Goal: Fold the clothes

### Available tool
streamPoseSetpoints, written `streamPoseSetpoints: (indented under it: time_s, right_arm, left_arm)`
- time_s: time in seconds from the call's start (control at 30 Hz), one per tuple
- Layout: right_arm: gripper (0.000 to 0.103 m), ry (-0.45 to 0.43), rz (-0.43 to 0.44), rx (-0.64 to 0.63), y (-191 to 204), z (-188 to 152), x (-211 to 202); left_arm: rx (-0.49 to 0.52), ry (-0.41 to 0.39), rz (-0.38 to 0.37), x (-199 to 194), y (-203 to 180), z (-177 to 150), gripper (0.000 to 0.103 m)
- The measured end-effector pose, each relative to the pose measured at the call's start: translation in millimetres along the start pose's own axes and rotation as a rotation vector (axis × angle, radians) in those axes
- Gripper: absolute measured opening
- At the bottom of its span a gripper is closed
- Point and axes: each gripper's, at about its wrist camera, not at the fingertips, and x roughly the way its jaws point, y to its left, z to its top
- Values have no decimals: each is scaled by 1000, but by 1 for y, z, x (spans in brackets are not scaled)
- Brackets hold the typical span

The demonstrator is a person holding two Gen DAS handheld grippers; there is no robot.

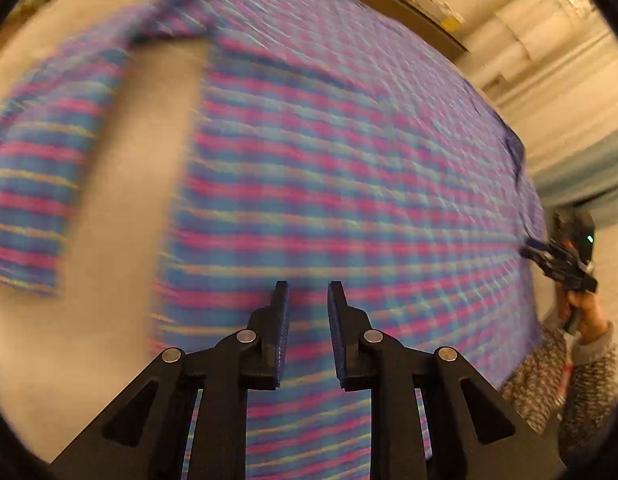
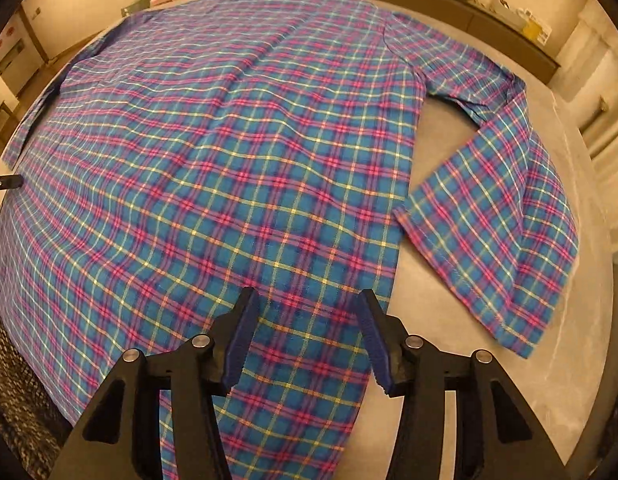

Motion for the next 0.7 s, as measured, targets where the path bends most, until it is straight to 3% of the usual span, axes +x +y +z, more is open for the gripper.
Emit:
streamPoseSetpoints:
  time_s: [0.07, 0.1, 0.13, 0.17, 0.27, 0.3, 0.33, 0.4, 0.53, 0.7]
  right_arm:
    - [51, -11, -39, 5, -4, 5, -5]
    - [51, -36, -28, 20, -4, 11, -10]
    - [51, -66, -7, 39, -3, 18, -15]
    - [51, -95, 15, 57, -2, 25, -20]
    - [51, -155, 89, 59, 21, 50, -22]
    - [51, -158, 114, 49, 33, 60, -18]
    - [51, -158, 124, 37, 36, 66, -15]
    - [51, -142, 106, 0, 41, 71, -1]
    - [51, -95, 66, -28, 51, 75, 22]
    - [51, -99, 102, 28, 22, 75, 17]
  left_arm:
    - [-15, -92, 72, -18, 17, 11, 37]
    - [-26, -140, 119, -26, 28, 19, 58]
    - [-24, -171, 172, -27, 35, 27, 67]
    - [-21, -203, 225, -29, 42, 35, 67]
    - [58, -157, 351, -3, 50, 53, 67]
    - [83, -146, 380, 7, 51, 57, 65]
    - [104, -145, 412, 14, 54, 59, 39]
    - [100, -146, 402, 12, 64, 70, 4]
    - [-9, -210, 337, -30, 97, 109, 3]
    - [-258, -298, 226, -89, 161, 174, 7]
